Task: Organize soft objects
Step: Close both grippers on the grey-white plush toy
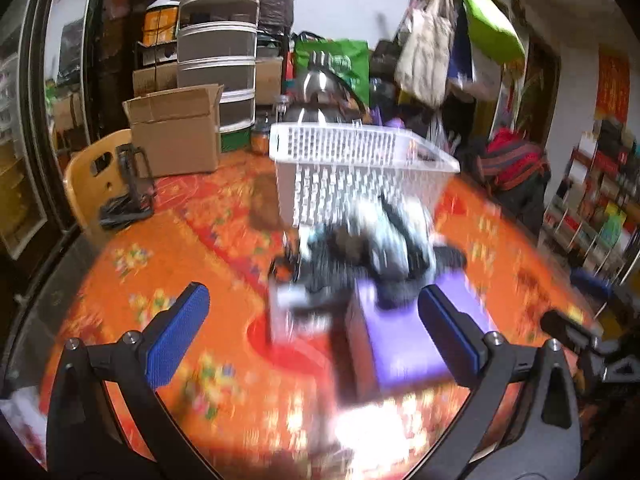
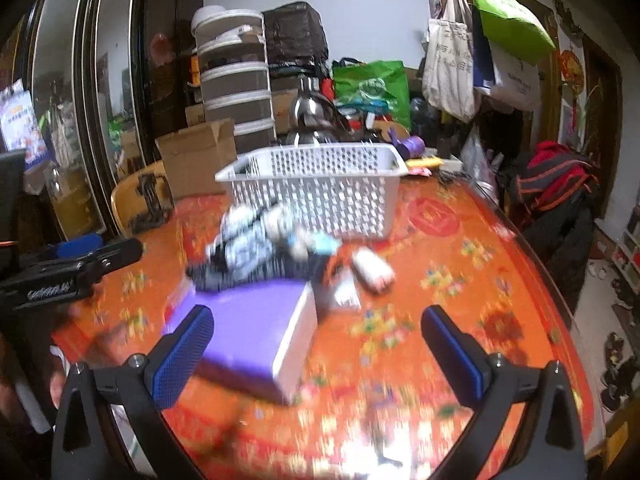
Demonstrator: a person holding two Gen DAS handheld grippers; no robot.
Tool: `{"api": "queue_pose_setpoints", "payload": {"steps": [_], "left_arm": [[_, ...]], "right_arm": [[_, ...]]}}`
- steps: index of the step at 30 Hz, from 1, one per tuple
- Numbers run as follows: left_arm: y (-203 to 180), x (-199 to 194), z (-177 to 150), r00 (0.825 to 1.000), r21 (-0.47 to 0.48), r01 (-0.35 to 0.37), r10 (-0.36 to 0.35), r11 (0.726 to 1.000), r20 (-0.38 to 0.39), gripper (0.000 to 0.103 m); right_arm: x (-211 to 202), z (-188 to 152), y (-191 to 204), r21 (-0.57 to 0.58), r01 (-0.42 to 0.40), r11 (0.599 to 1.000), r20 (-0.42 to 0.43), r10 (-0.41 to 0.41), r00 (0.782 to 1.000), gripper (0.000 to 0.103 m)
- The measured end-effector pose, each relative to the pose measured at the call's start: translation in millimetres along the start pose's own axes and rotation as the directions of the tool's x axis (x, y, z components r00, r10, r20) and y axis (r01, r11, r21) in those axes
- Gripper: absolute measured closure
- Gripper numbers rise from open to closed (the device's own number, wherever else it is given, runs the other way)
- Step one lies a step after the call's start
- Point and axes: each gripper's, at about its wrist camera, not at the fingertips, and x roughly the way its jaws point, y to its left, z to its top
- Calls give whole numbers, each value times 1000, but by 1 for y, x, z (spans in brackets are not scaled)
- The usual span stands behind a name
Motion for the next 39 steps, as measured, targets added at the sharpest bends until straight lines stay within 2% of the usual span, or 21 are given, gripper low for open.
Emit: {"api": "queue_pose_setpoints", "payload": {"steps": [2,4,6,8,10,11,13,14,15,16,18,21,24,26,27,28,31,32,33,35,39], "left_arm": [[8,22,18,996,-21,40,-42,999,-73,0],[14,42,36,991,-51,88,-93,995,-101,0],[14,60,50,988,-55,80,-87,995,-128,0],[9,78,61,981,-53,106,-114,993,-159,0],[0,94,67,977,-31,98,-102,995,-186,1],[-2,101,68,976,-30,98,-102,995,-194,5],[-4,113,70,968,-55,116,-126,992,-216,16],[-6,117,69,966,-61,123,-134,990,-222,24],[-5,121,69,964,-74,131,-145,989,-224,27],[-5,123,67,964,-81,131,-146,988,-224,28],[-5,128,66,961,-87,138,-155,987,-231,33],[-4,135,64,952,-108,166,-188,980,-243,40],[-5,141,62,945,-116,176,-201,978,-258,46],[-9,145,59,937,-116,192,-217,975,-275,52],[-10,147,58,932,-123,198,-226,972,-283,55],[-10,149,57,928,-134,208,-238,969,-287,57],[-8,153,57,919,-161,225,-265,961,-293,62],[-8,154,57,916,-168,229,-270,959,-295,65],[-8,155,56,914,-173,233,-276,957,-298,73],[-9,155,56,909,-173,247,-289,954,-301,76],[-14,148,57,919,-146,241,-274,959,-285,79]], "right_arm": [[18,17,-7,32,-36,999,-19,36,999,0],[44,33,-13,79,-73,994,-67,78,995,0],[66,47,-14,89,-68,994,-94,76,993,1],[79,57,-13,82,-73,994,-95,81,992,8],[93,66,-12,86,-94,992,-113,104,988,15],[100,69,-10,87,-110,990,-122,121,985,16],[109,72,-5,77,-119,990,-139,129,982,29],[114,75,-4,75,-122,990,-146,132,981,32],[119,76,-2,70,-127,989,-155,137,978,37],[123,77,-1,65,-134,989,-161,143,976,44],[129,76,1,60,-142,988,-178,151,972,49],[138,74,3,63,-173,983,-199,182,963,54],[143,74,7,50,-188,981,-210,194,958,54],[146,75,12,37,-199,979,-221,203,954,62],[149,75,14,31,-211,977,-234,213,949,70],[151,75,15,27,-213,977,-242,213,947,73],[152,74,15,19,-215,976,-241,214,947,76],[152,74,15,18,-219,975,-241,217,946,76],[152,73,15,17,-220,975,-241,218,946,77],[152,73,14,19,-226,974,-239,224,945,79],[143,75,12,6,-223,975,-215,219,952,83]]}}
